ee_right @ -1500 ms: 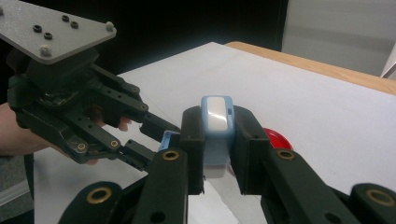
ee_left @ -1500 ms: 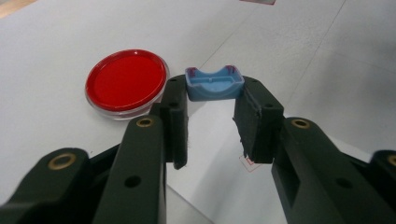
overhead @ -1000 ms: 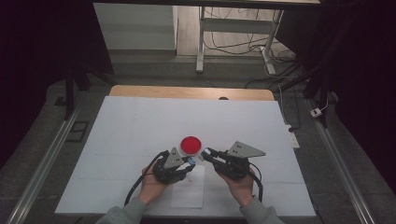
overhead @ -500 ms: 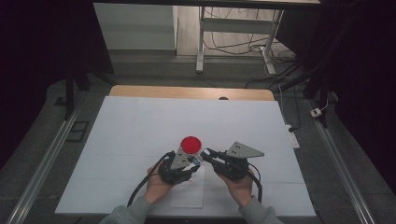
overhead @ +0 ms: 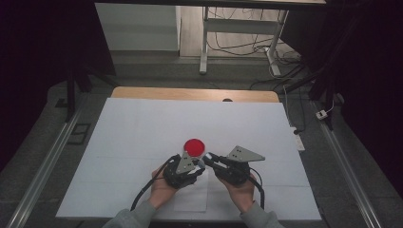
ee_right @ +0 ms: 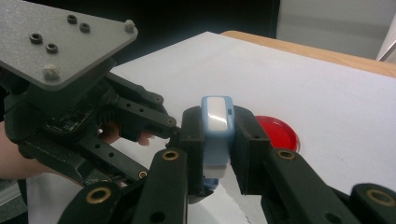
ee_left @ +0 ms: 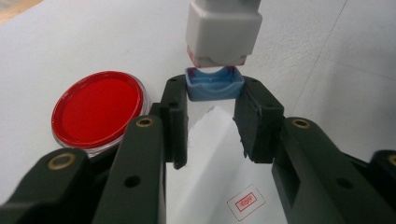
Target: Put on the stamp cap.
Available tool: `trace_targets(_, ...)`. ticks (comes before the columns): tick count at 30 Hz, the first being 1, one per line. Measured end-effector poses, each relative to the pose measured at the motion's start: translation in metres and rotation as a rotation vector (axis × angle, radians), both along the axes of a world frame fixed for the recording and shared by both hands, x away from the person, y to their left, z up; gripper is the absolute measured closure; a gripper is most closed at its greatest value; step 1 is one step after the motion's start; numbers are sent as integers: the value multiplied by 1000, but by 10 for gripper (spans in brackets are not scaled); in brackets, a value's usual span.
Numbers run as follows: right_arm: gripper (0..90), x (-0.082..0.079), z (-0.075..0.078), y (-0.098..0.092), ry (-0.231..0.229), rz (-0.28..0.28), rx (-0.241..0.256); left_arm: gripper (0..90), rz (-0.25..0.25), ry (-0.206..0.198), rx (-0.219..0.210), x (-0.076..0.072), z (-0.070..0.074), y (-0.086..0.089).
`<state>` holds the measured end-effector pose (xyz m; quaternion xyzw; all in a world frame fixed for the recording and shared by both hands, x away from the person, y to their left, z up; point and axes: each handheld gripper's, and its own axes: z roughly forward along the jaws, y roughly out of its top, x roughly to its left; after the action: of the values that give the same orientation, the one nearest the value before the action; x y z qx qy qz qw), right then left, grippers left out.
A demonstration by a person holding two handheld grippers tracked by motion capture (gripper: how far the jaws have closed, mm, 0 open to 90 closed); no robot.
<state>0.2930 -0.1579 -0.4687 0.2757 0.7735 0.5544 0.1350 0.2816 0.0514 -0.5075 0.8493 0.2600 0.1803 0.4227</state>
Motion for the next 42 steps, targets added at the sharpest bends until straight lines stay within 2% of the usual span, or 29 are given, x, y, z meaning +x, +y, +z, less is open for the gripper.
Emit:
trace_targets(16, 751, 0, -3, 1, 15, -8, -8, 652, 1, -12, 5, -2, -1, -2)
trace_targets(31, 749, -1, -4, 2, 24, -24, -1, 651, 19, -58, 26, -5, -1, -4)
trace_targets(42, 748, 0, -6, 3, 50, -30, 12, 652, 27, -71, 37, -6, -2, -4)
